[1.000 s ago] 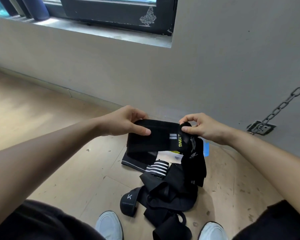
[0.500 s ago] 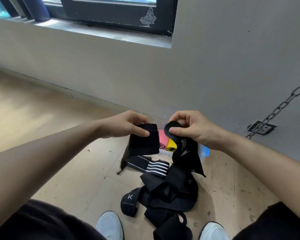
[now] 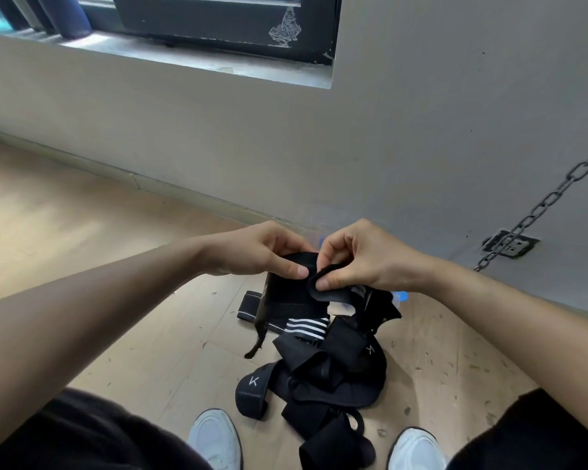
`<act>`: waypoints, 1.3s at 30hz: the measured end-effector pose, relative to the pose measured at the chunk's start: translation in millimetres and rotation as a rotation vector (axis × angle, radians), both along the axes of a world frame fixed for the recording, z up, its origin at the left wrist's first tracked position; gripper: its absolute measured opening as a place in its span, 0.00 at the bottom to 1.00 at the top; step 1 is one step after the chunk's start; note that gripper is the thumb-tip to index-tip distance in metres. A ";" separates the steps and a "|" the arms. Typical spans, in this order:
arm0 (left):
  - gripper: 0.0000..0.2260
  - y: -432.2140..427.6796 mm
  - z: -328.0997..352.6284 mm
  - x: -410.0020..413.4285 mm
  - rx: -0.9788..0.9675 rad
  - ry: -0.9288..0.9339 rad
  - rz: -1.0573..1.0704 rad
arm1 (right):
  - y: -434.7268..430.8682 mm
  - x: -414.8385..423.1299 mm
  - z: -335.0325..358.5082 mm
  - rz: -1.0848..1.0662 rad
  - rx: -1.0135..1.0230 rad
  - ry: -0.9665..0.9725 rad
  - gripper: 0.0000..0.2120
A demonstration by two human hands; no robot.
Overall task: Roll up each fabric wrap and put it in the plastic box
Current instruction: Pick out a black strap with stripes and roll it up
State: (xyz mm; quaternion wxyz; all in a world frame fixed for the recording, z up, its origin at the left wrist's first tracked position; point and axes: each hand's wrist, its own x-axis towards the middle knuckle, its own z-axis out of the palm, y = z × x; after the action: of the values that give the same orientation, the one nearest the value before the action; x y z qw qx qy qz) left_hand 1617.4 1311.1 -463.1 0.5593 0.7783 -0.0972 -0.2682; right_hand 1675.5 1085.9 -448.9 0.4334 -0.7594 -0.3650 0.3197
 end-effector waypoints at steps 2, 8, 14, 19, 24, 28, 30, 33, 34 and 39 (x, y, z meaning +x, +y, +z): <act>0.12 -1.8 -0.4 -1.1 0.000 0.003 -0.007 | 0.5 -1.0 0.0 0.025 -0.033 -0.035 0.08; 0.14 -3.7 -2.3 -2.0 -0.009 -0.008 -0.024 | 2.7 -3.6 -1.4 0.048 -0.110 -0.210 0.14; 0.13 -6.9 1.2 -3.7 -0.007 -0.021 0.017 | 4.0 -5.6 -8.6 -0.027 -0.124 -0.391 0.21; 0.06 -12.5 4.0 -2.9 0.070 -0.148 0.131 | 3.4 -4.8 -14.7 -0.129 -0.097 -0.410 0.23; 0.06 -7.4 8.2 -2.1 0.032 -0.099 0.128 | -5.4 5.7 -14.7 -0.036 -0.099 -0.159 0.31; 0.05 1.0 8.3 -3.5 0.041 -0.066 0.109 | -10.1 7.8 -14.5 0.057 -0.113 -0.082 0.26; 0.10 3.2 8.5 -2.6 0.031 -0.024 0.094 | -9.5 9.2 -12.0 0.051 -0.108 -0.071 0.19; 0.11 0.8 10.9 -1.6 0.007 -0.020 0.091 | -7.4 14.0 -6.8 0.013 -0.141 -0.141 0.11; 0.09 0.9 11.0 -1.0 0.000 -0.022 0.093 | -6.5 15.4 -6.1 -0.006 -0.151 -0.169 0.12; 0.03 3.4 13.1 -0.7 -0.013 -0.057 0.130 | -5.9 16.3 -6.0 -0.070 -0.159 -0.240 0.12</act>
State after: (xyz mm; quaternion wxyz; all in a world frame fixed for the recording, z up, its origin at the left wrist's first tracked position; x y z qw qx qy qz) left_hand 1616.6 1314.4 -450.0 0.5777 0.7867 -0.0640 -0.2081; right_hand 1691.8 1080.0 -454.8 0.3361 -0.8363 -0.3613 0.2391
